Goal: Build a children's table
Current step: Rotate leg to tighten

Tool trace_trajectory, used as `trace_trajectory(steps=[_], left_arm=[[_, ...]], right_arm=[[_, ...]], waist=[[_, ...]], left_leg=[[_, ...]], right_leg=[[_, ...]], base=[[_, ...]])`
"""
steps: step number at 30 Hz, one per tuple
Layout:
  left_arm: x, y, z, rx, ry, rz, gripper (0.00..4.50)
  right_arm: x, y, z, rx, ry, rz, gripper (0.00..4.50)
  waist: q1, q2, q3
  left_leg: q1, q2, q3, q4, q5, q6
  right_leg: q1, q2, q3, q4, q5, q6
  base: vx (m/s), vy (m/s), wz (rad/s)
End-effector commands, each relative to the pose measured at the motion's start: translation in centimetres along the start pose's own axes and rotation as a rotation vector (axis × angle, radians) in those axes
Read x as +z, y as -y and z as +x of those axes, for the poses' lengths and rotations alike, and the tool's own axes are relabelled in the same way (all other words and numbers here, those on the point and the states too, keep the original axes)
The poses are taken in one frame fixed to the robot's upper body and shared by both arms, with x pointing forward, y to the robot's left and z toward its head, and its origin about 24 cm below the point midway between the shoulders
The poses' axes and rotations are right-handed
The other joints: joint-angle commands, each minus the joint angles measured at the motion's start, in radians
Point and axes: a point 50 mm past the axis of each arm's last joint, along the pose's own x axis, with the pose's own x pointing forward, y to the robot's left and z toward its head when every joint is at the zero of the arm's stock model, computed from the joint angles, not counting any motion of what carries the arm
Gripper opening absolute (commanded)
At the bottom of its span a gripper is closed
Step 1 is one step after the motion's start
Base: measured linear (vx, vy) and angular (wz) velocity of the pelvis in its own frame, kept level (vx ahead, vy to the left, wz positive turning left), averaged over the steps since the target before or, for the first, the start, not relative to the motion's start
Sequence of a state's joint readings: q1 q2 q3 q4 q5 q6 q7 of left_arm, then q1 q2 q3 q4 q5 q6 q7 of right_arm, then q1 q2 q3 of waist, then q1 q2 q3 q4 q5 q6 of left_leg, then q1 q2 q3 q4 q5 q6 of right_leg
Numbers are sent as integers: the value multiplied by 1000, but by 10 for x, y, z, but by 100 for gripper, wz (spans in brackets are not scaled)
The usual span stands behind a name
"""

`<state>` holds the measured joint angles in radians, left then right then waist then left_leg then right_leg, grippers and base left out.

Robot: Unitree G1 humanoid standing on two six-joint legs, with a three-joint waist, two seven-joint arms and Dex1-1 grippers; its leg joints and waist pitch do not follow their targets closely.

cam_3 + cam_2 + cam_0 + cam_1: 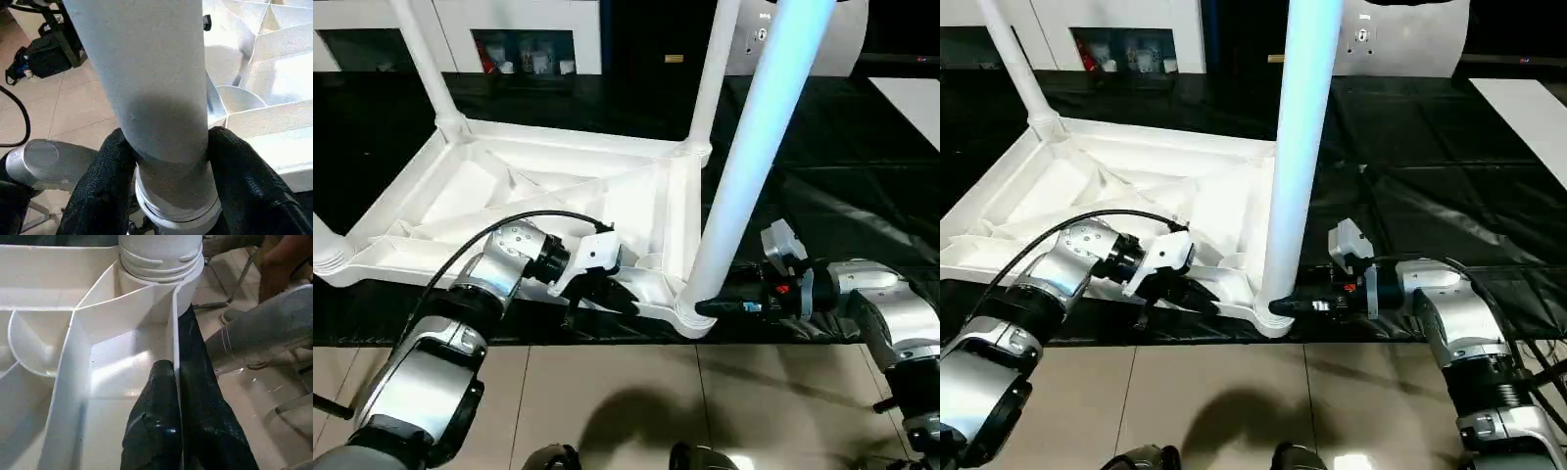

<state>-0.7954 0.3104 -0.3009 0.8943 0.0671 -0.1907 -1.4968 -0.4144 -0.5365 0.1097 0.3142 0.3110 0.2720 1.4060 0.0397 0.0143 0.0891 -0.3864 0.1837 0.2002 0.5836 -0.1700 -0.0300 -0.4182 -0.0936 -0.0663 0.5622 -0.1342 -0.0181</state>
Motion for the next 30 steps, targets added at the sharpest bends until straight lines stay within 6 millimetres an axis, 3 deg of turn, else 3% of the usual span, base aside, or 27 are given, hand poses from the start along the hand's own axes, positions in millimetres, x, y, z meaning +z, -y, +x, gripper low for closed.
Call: trace_trajectory(steps=[1, 4, 6, 7, 8, 9, 10, 11, 13, 14, 16, 18, 20, 22, 25, 26, 29, 30], left_arm=[[8, -6, 4, 41, 18, 4, 0], [15, -14, 9, 128, 52, -51, 0], [18, -18, 12, 164, 57, -69, 0], [19, -20, 14, 184, 58, -82, 0], [25, -27, 20, 237, 68, -125, 0], [28, -30, 24, 271, 74, -144, 0], [28, -30, 24, 271, 74, -144, 0], [30, -32, 26, 294, 77, -155, 0], [35, -36, 31, 333, 86, -174, 0], [46, -45, 42, 432, 105, -208, 0], [52, -49, 47, 487, 114, -215, 0], [56, -52, 50, 526, 119, -216, 0], [58, -54, 51, 563, 108, -205, 0], [58, -55, 51, 574, 99, -199, 0], [52, -53, 46, 567, 85, -189, 0], [50, -53, 44, 563, 76, -181, 0], [43, -50, 39, 541, 62, -171, 0], [39, -48, 37, 521, 56, -163, 0]], right_arm=[[2, -10, 9, 62, 50, 24, 197], [4, -13, 21, -14, 90, 64, 197], [4, -10, 30, -90, 87, 67, 197], [4, -8, 35, -143, 87, 70, 197], [6, 2, 51, -310, 114, 123, 197], [8, 5, 58, -366, 129, 135, 197], [8, 5, 58, -366, 129, 135, 196], [10, 6, 63, -398, 137, 140, 196], [12, 10, 73, -466, 139, 159, 196], [21, 22, 93, -652, 171, 240, 195], [26, 27, 102, -721, 196, 283, 194], [30, 29, 109, -753, 210, 292, 194], [34, 29, 112, -768, 212, 254, 194], [35, 30, 112, -781, 212, 229, 249], [30, 31, 102, -775, 213, 221, 269], [27, 31, 97, -777, 208, 209, 300], [21, 32, 84, -775, 194, 173, 313], [18, 31, 76, -744, 181, 131, 326]], waist=[[-2, -13, -77], [0, -16, -75], [-1, -15, -70], [-6, -17, -71], [-13, -16, -67], [-23, -2, -63], [-23, -2, -63], [-41, -11, -64], [-56, -10, -63], [-65, -5, -62], [-81, -6, -66], [-85, -7, -65], [-90, -7, -68], [-89, -14, -74], [-84, -11, -76], [-80, -11, -76], [-77, -10, -76], [-78, -15, -78]], left_leg=[[25, 51, -13, -64, -208, 101], [23, 50, -12, -66, -206, 101], [25, 49, -13, -69, -229, 80], [24, 45, -17, -70, -254, 63], [27, 43, -18, -71, -273, 43], [28, 40, -26, -74, -312, 19], [28, 40, -26, -74, -312, 19], [24, 36, -33, -77, -349, 0], [33, 34, -31, -73, -378, 3], [28, 33, -31, -73, -380, 6], [24, 29, -35, -73, -390, -6], [30, 27, -32, -70, -382, 5], [20, 30, -30, -71, -347, 30], [19, 30, -25, -69, -308, 48], [15, 30, -21, -65, -249, 80], [14, 30, -19, -64, -221, 99], [14, 32, -20, -63, -206, 112], [14, 32, -19, -63, -203, 113]], right_leg=[[53, -50, 37, -53, -275, -252], [52, -50, 37, -55, -292, -245], [47, -50, 37, -60, -352, -227], [49, -53, 33, -66, -416, -205], [40, -50, 35, -71, -455, -189], [38, -54, 31, -76, -511, -173], [38, -54, 31, -76, -511, -173], [43, -51, 23, -85, -567, -133], [31, -50, 26, -91, -568, -138], [31, -48, 27, -91, -556, -140], [32, -47, 23, -88, -555, -142], [29, -47, 24, -96, -546, -139], [36, -46, 28, -88, -471, -152], [41, -45, 32, -81, -387, -178], [48, -46, 35, -70, -297, -212], [52, -48, 34, -68, -271, -223], [55, -49, 33, -66, -267, -228], [56, -48, 32, -65, -265, -228]], base=[[0, 0, 0], [0, 0, 0], [0, 0, 0], [0, 0, 0], [0, 0, 0], [0, 0, 0], [0, 0, 0], [0, 0, 0], [0, 0, 0], [0, 0, 0], [0, 0, 0], [0, 0, 0], [0, 0, 0], [0, 0, 0], [0, 0, 0], [0, 0, 0], [0, 0, 0], [0, 0, 0]])
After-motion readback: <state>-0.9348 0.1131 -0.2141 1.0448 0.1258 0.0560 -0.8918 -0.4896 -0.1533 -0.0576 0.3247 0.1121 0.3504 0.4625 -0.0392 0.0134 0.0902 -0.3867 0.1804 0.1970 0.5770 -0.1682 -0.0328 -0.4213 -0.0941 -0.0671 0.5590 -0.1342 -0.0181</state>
